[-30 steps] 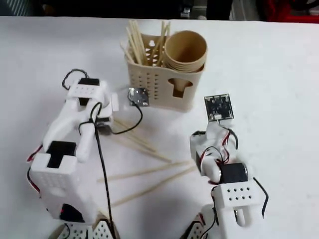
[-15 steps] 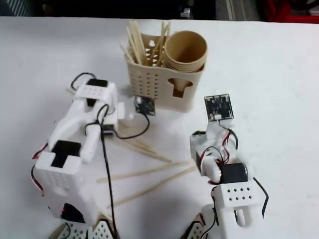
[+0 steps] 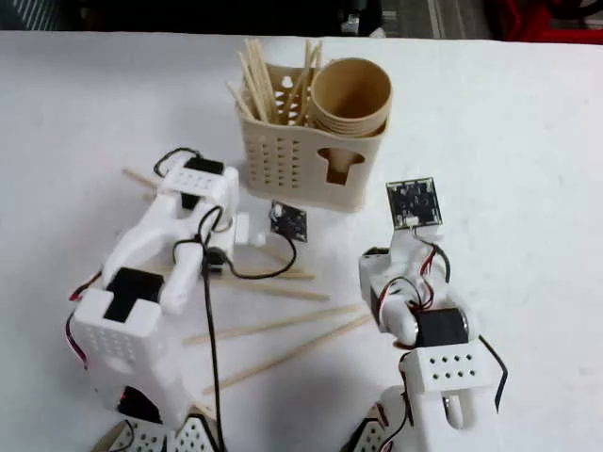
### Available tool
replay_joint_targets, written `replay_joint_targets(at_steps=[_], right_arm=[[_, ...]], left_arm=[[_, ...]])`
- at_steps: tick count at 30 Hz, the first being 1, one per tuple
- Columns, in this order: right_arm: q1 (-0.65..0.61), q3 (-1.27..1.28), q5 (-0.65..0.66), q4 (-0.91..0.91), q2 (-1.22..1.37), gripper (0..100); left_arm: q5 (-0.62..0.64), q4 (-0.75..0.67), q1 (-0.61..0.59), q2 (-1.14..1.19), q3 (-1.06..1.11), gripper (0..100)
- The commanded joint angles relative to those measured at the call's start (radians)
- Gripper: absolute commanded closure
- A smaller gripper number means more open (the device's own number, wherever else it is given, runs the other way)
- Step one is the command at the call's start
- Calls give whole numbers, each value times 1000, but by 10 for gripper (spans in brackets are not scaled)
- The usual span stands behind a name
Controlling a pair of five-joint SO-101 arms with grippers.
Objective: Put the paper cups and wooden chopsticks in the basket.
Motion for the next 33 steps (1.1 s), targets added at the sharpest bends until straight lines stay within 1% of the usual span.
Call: replay_joint_targets(at_steps=[1,4,8,11,16,19,22,24,27,30,33], right_arm=[[10,-5,0,-10,-21,981],[10,-5,0,-10,-21,981],[10,-5,0,-10,-21,981],[10,-5,0,-10,-21,981],[10,-5,-5,-12,-21,981],[15,-6,-6,-12,-21,981],[54,-11,-8,-13,-21,981],[71,-12,-8,-15,-21,981],[73,-12,-8,-15,-22,981],[73,-12,-8,-15,-22,981],[73,-12,-8,-15,-22,981]], left_arm=[[-71,68,16,-41,21,979],[-71,84,2,-145,44,979],[-69,84,1,-337,133,979],[-11,80,1,-473,181,978],[74,80,-4,-662,170,978],[157,80,-1,-754,117,978],[249,80,2,-819,23,978],[324,78,12,-834,-68,978],[474,77,36,-832,-215,978],[632,26,85,-832,-330,977],[764,-69,130,-832,-402,977]])
